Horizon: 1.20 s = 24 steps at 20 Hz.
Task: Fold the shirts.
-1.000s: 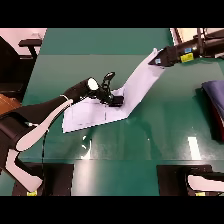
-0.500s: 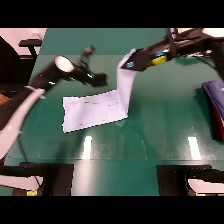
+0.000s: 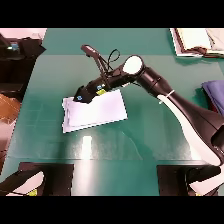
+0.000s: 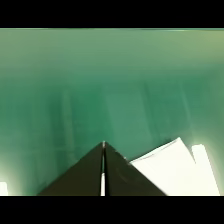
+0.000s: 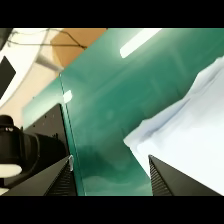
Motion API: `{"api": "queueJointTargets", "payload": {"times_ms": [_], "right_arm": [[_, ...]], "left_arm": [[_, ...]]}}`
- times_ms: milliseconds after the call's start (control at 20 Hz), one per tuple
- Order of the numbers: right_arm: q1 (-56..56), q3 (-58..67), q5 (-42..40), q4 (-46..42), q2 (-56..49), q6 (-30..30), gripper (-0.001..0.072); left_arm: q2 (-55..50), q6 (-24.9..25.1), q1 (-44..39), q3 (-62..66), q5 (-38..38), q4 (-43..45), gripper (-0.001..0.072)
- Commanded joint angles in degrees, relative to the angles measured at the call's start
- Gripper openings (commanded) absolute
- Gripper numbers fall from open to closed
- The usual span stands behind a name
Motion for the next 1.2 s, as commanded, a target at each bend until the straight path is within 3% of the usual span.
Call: {"api": "queueJointTargets", "payload": {"times_ms": [0, 300, 450, 500, 800, 1000, 1050, 1150], "right_arm": [[-4.2, -2.19, 6.69, -1.01, -1.05, 0.15, 0.0553], [-22.56, -23.1, 6.4, -11.52, 9.11, 7.82, 0.0513], [-30.25, -32.41, 3.48, -9.99, 11.17, 10.51, 0.0528], [-31.8, -34.53, 2.71, -8.15, 10.73, 10.51, 0.0568], [-27.1, -35.85, 0.46, 3.89, 2.03, 8.15, 0.0557], [-18.29, -26.86, -1.51, 5.09, -5.03, 8.13, 0.0555], [-16.46, -24.2, -1.51, 5.07, -6.73, 8.13, 0.0541], [-13.55, -19.28, -1.44, 5.05, -9.94, 8.13, 0.0286]], "left_arm": [[2.54, 0.11, 2.73, 0.02, -2.89, 1.22, 0.0021], [2.54, 0.76, 2.71, 0.02, -6.86, 1.16, 0.0021], [2.49, 0.74, 2.71, -0.5, -7.15, 0.52, 0.0021], [2.49, 0.74, 2.71, -0.57, -7.26, 0.52, 0.0021], [2.49, 0.79, 2.67, -0.57, -6.91, 0.5, 0.0021], [2.49, 1.14, 2.67, -0.57, -6.93, 0.46, 0.0021], [2.49, 1.14, 2.67, -0.57, -6.91, 0.31, 0.0021], [2.49, 1.14, 2.67, -0.57, -6.93, 0.24, 0.0021]]}}
